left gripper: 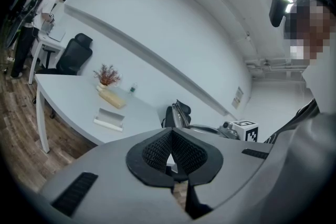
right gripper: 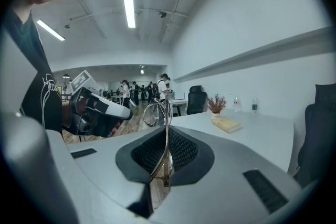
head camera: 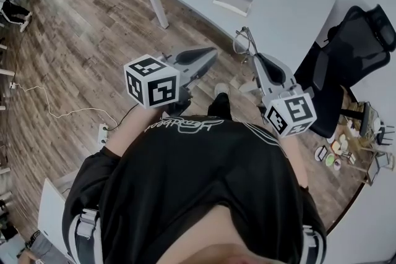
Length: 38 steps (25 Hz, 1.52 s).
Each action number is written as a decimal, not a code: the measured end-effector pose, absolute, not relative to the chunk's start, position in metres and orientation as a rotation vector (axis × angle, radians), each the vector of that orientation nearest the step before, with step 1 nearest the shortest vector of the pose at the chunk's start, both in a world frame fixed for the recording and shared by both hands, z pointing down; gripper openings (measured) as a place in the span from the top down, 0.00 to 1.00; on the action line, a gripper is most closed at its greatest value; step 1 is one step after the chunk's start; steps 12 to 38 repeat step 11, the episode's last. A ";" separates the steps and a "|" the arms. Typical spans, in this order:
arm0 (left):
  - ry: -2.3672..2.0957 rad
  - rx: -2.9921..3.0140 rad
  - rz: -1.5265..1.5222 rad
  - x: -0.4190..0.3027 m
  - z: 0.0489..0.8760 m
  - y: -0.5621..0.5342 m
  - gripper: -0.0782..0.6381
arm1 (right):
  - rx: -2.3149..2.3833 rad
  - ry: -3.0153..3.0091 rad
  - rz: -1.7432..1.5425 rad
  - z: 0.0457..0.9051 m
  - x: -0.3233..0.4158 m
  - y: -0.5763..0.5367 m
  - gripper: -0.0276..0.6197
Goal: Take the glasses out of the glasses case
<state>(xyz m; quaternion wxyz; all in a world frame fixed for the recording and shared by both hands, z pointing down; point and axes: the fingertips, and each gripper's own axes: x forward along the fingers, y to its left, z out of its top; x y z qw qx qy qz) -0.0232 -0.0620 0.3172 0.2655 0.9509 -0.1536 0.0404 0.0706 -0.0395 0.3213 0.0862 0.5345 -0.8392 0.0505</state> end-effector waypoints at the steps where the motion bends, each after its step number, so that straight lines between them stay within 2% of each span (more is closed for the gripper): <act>1: -0.416 2.567 0.110 -0.023 0.318 -0.062 0.88 | 1.591 -2.503 0.152 0.321 0.071 -0.040 0.93; 38: -0.434 2.547 0.120 -0.015 0.327 -0.072 0.88 | 1.583 -2.517 0.167 0.330 0.078 -0.049 0.93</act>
